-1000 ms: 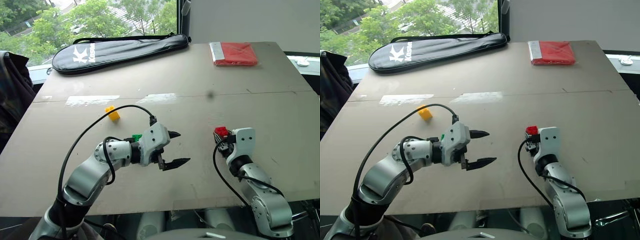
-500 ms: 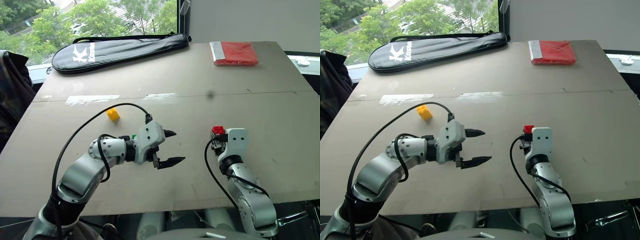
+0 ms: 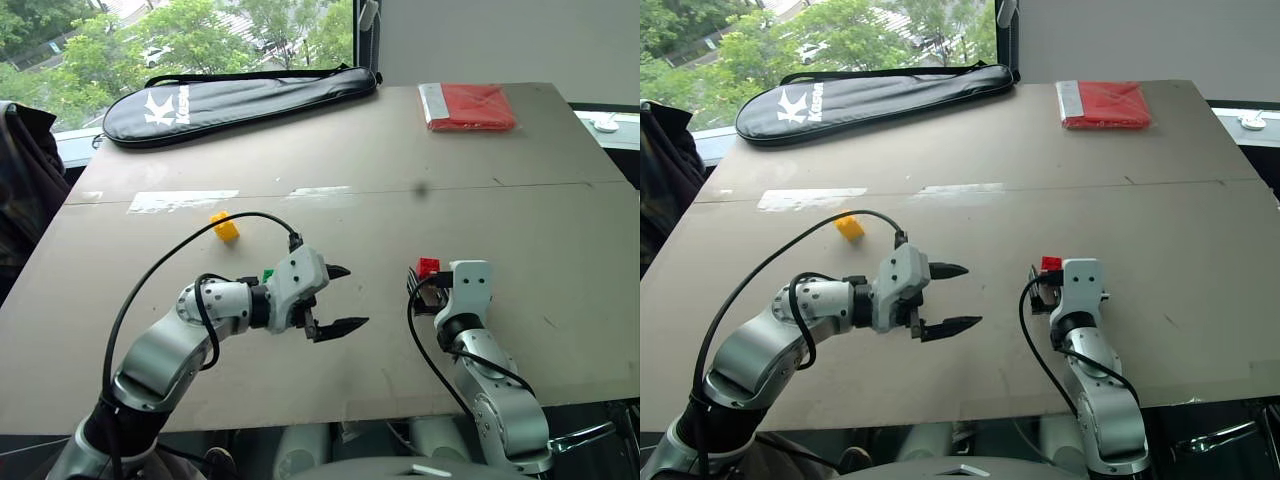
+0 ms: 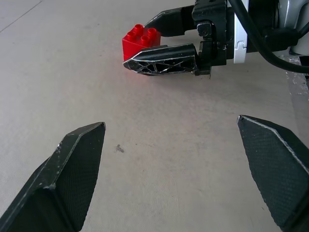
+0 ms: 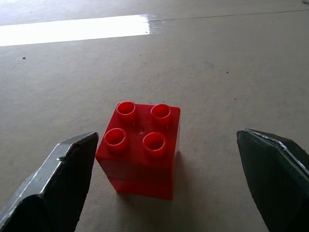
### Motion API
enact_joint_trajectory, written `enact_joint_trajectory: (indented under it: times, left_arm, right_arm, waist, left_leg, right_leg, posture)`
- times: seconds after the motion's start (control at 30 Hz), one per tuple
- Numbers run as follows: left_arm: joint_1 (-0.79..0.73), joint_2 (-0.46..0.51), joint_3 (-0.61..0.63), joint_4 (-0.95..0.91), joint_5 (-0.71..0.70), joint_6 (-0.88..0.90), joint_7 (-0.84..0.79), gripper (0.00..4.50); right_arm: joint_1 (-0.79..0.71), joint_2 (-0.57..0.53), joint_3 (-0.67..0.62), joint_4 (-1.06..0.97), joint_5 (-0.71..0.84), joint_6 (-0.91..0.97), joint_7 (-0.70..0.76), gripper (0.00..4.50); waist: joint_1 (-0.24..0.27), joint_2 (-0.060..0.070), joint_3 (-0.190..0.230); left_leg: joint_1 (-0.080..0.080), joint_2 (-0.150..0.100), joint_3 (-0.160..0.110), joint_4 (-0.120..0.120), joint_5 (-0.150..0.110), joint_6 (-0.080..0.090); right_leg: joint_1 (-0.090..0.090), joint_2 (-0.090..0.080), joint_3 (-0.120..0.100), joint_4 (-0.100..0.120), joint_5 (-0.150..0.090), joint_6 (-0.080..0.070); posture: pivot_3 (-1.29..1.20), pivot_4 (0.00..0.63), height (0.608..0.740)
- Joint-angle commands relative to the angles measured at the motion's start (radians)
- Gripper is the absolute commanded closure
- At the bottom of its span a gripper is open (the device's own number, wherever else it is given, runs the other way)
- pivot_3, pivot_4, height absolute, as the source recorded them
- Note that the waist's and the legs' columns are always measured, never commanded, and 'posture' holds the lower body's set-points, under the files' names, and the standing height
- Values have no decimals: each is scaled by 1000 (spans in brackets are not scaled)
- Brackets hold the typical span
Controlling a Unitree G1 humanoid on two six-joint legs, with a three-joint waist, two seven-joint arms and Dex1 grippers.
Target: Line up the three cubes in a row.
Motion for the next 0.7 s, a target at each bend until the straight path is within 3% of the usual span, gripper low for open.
enact_joint_trajectory:
  times: [0.03,0.37,0.5,0.6,0.7]
  left_arm:
    - [2,8,27,-39,-6,-17,3,0]
    - [45,-1,59,-49,-23,-22,19,0]
    - [148,-20,125,-71,-33,-37,59,0]
    - [237,-50,182,-107,-17,-60,128,0]
    - [359,-122,276,-190,-102,-65,183,0]
  right_arm:
    - [-11,-7,-4,-25,-3,-38,14,44]
    - [10,-187,-11,-158,68,-133,240,44]
    - [50,-272,-107,-178,180,-213,370,44]
    - [104,-380,-230,-109,318,-366,596,44]
    - [142,-493,-372,-9,509,-466,866,44]
  waist:
    - [0,0,0]
    - [-2,0,0]
    - [0,0,0]
    - [2,-1,0]
    - [3,-4,2]
  left_leg:
    - [0,0,0,0,0,0]
    - [0,0,0,0,0,0]
    - [0,0,0,0,0,0]
    - [0,1,0,0,0,0]
    - [0,0,1,0,0,0]
  right_leg:
    - [0,0,0,0,0,0]
    - [0,0,0,0,2,3]
    - [0,0,0,0,2,3]
    - [0,-1,0,0,2,3]
    - [2,-3,0,-1,2,3]
  posture:
    - [0,150,700]
    - [0,150,700]
    - [0,150,700]
    - [0,150,700]
    - [0,150,700]
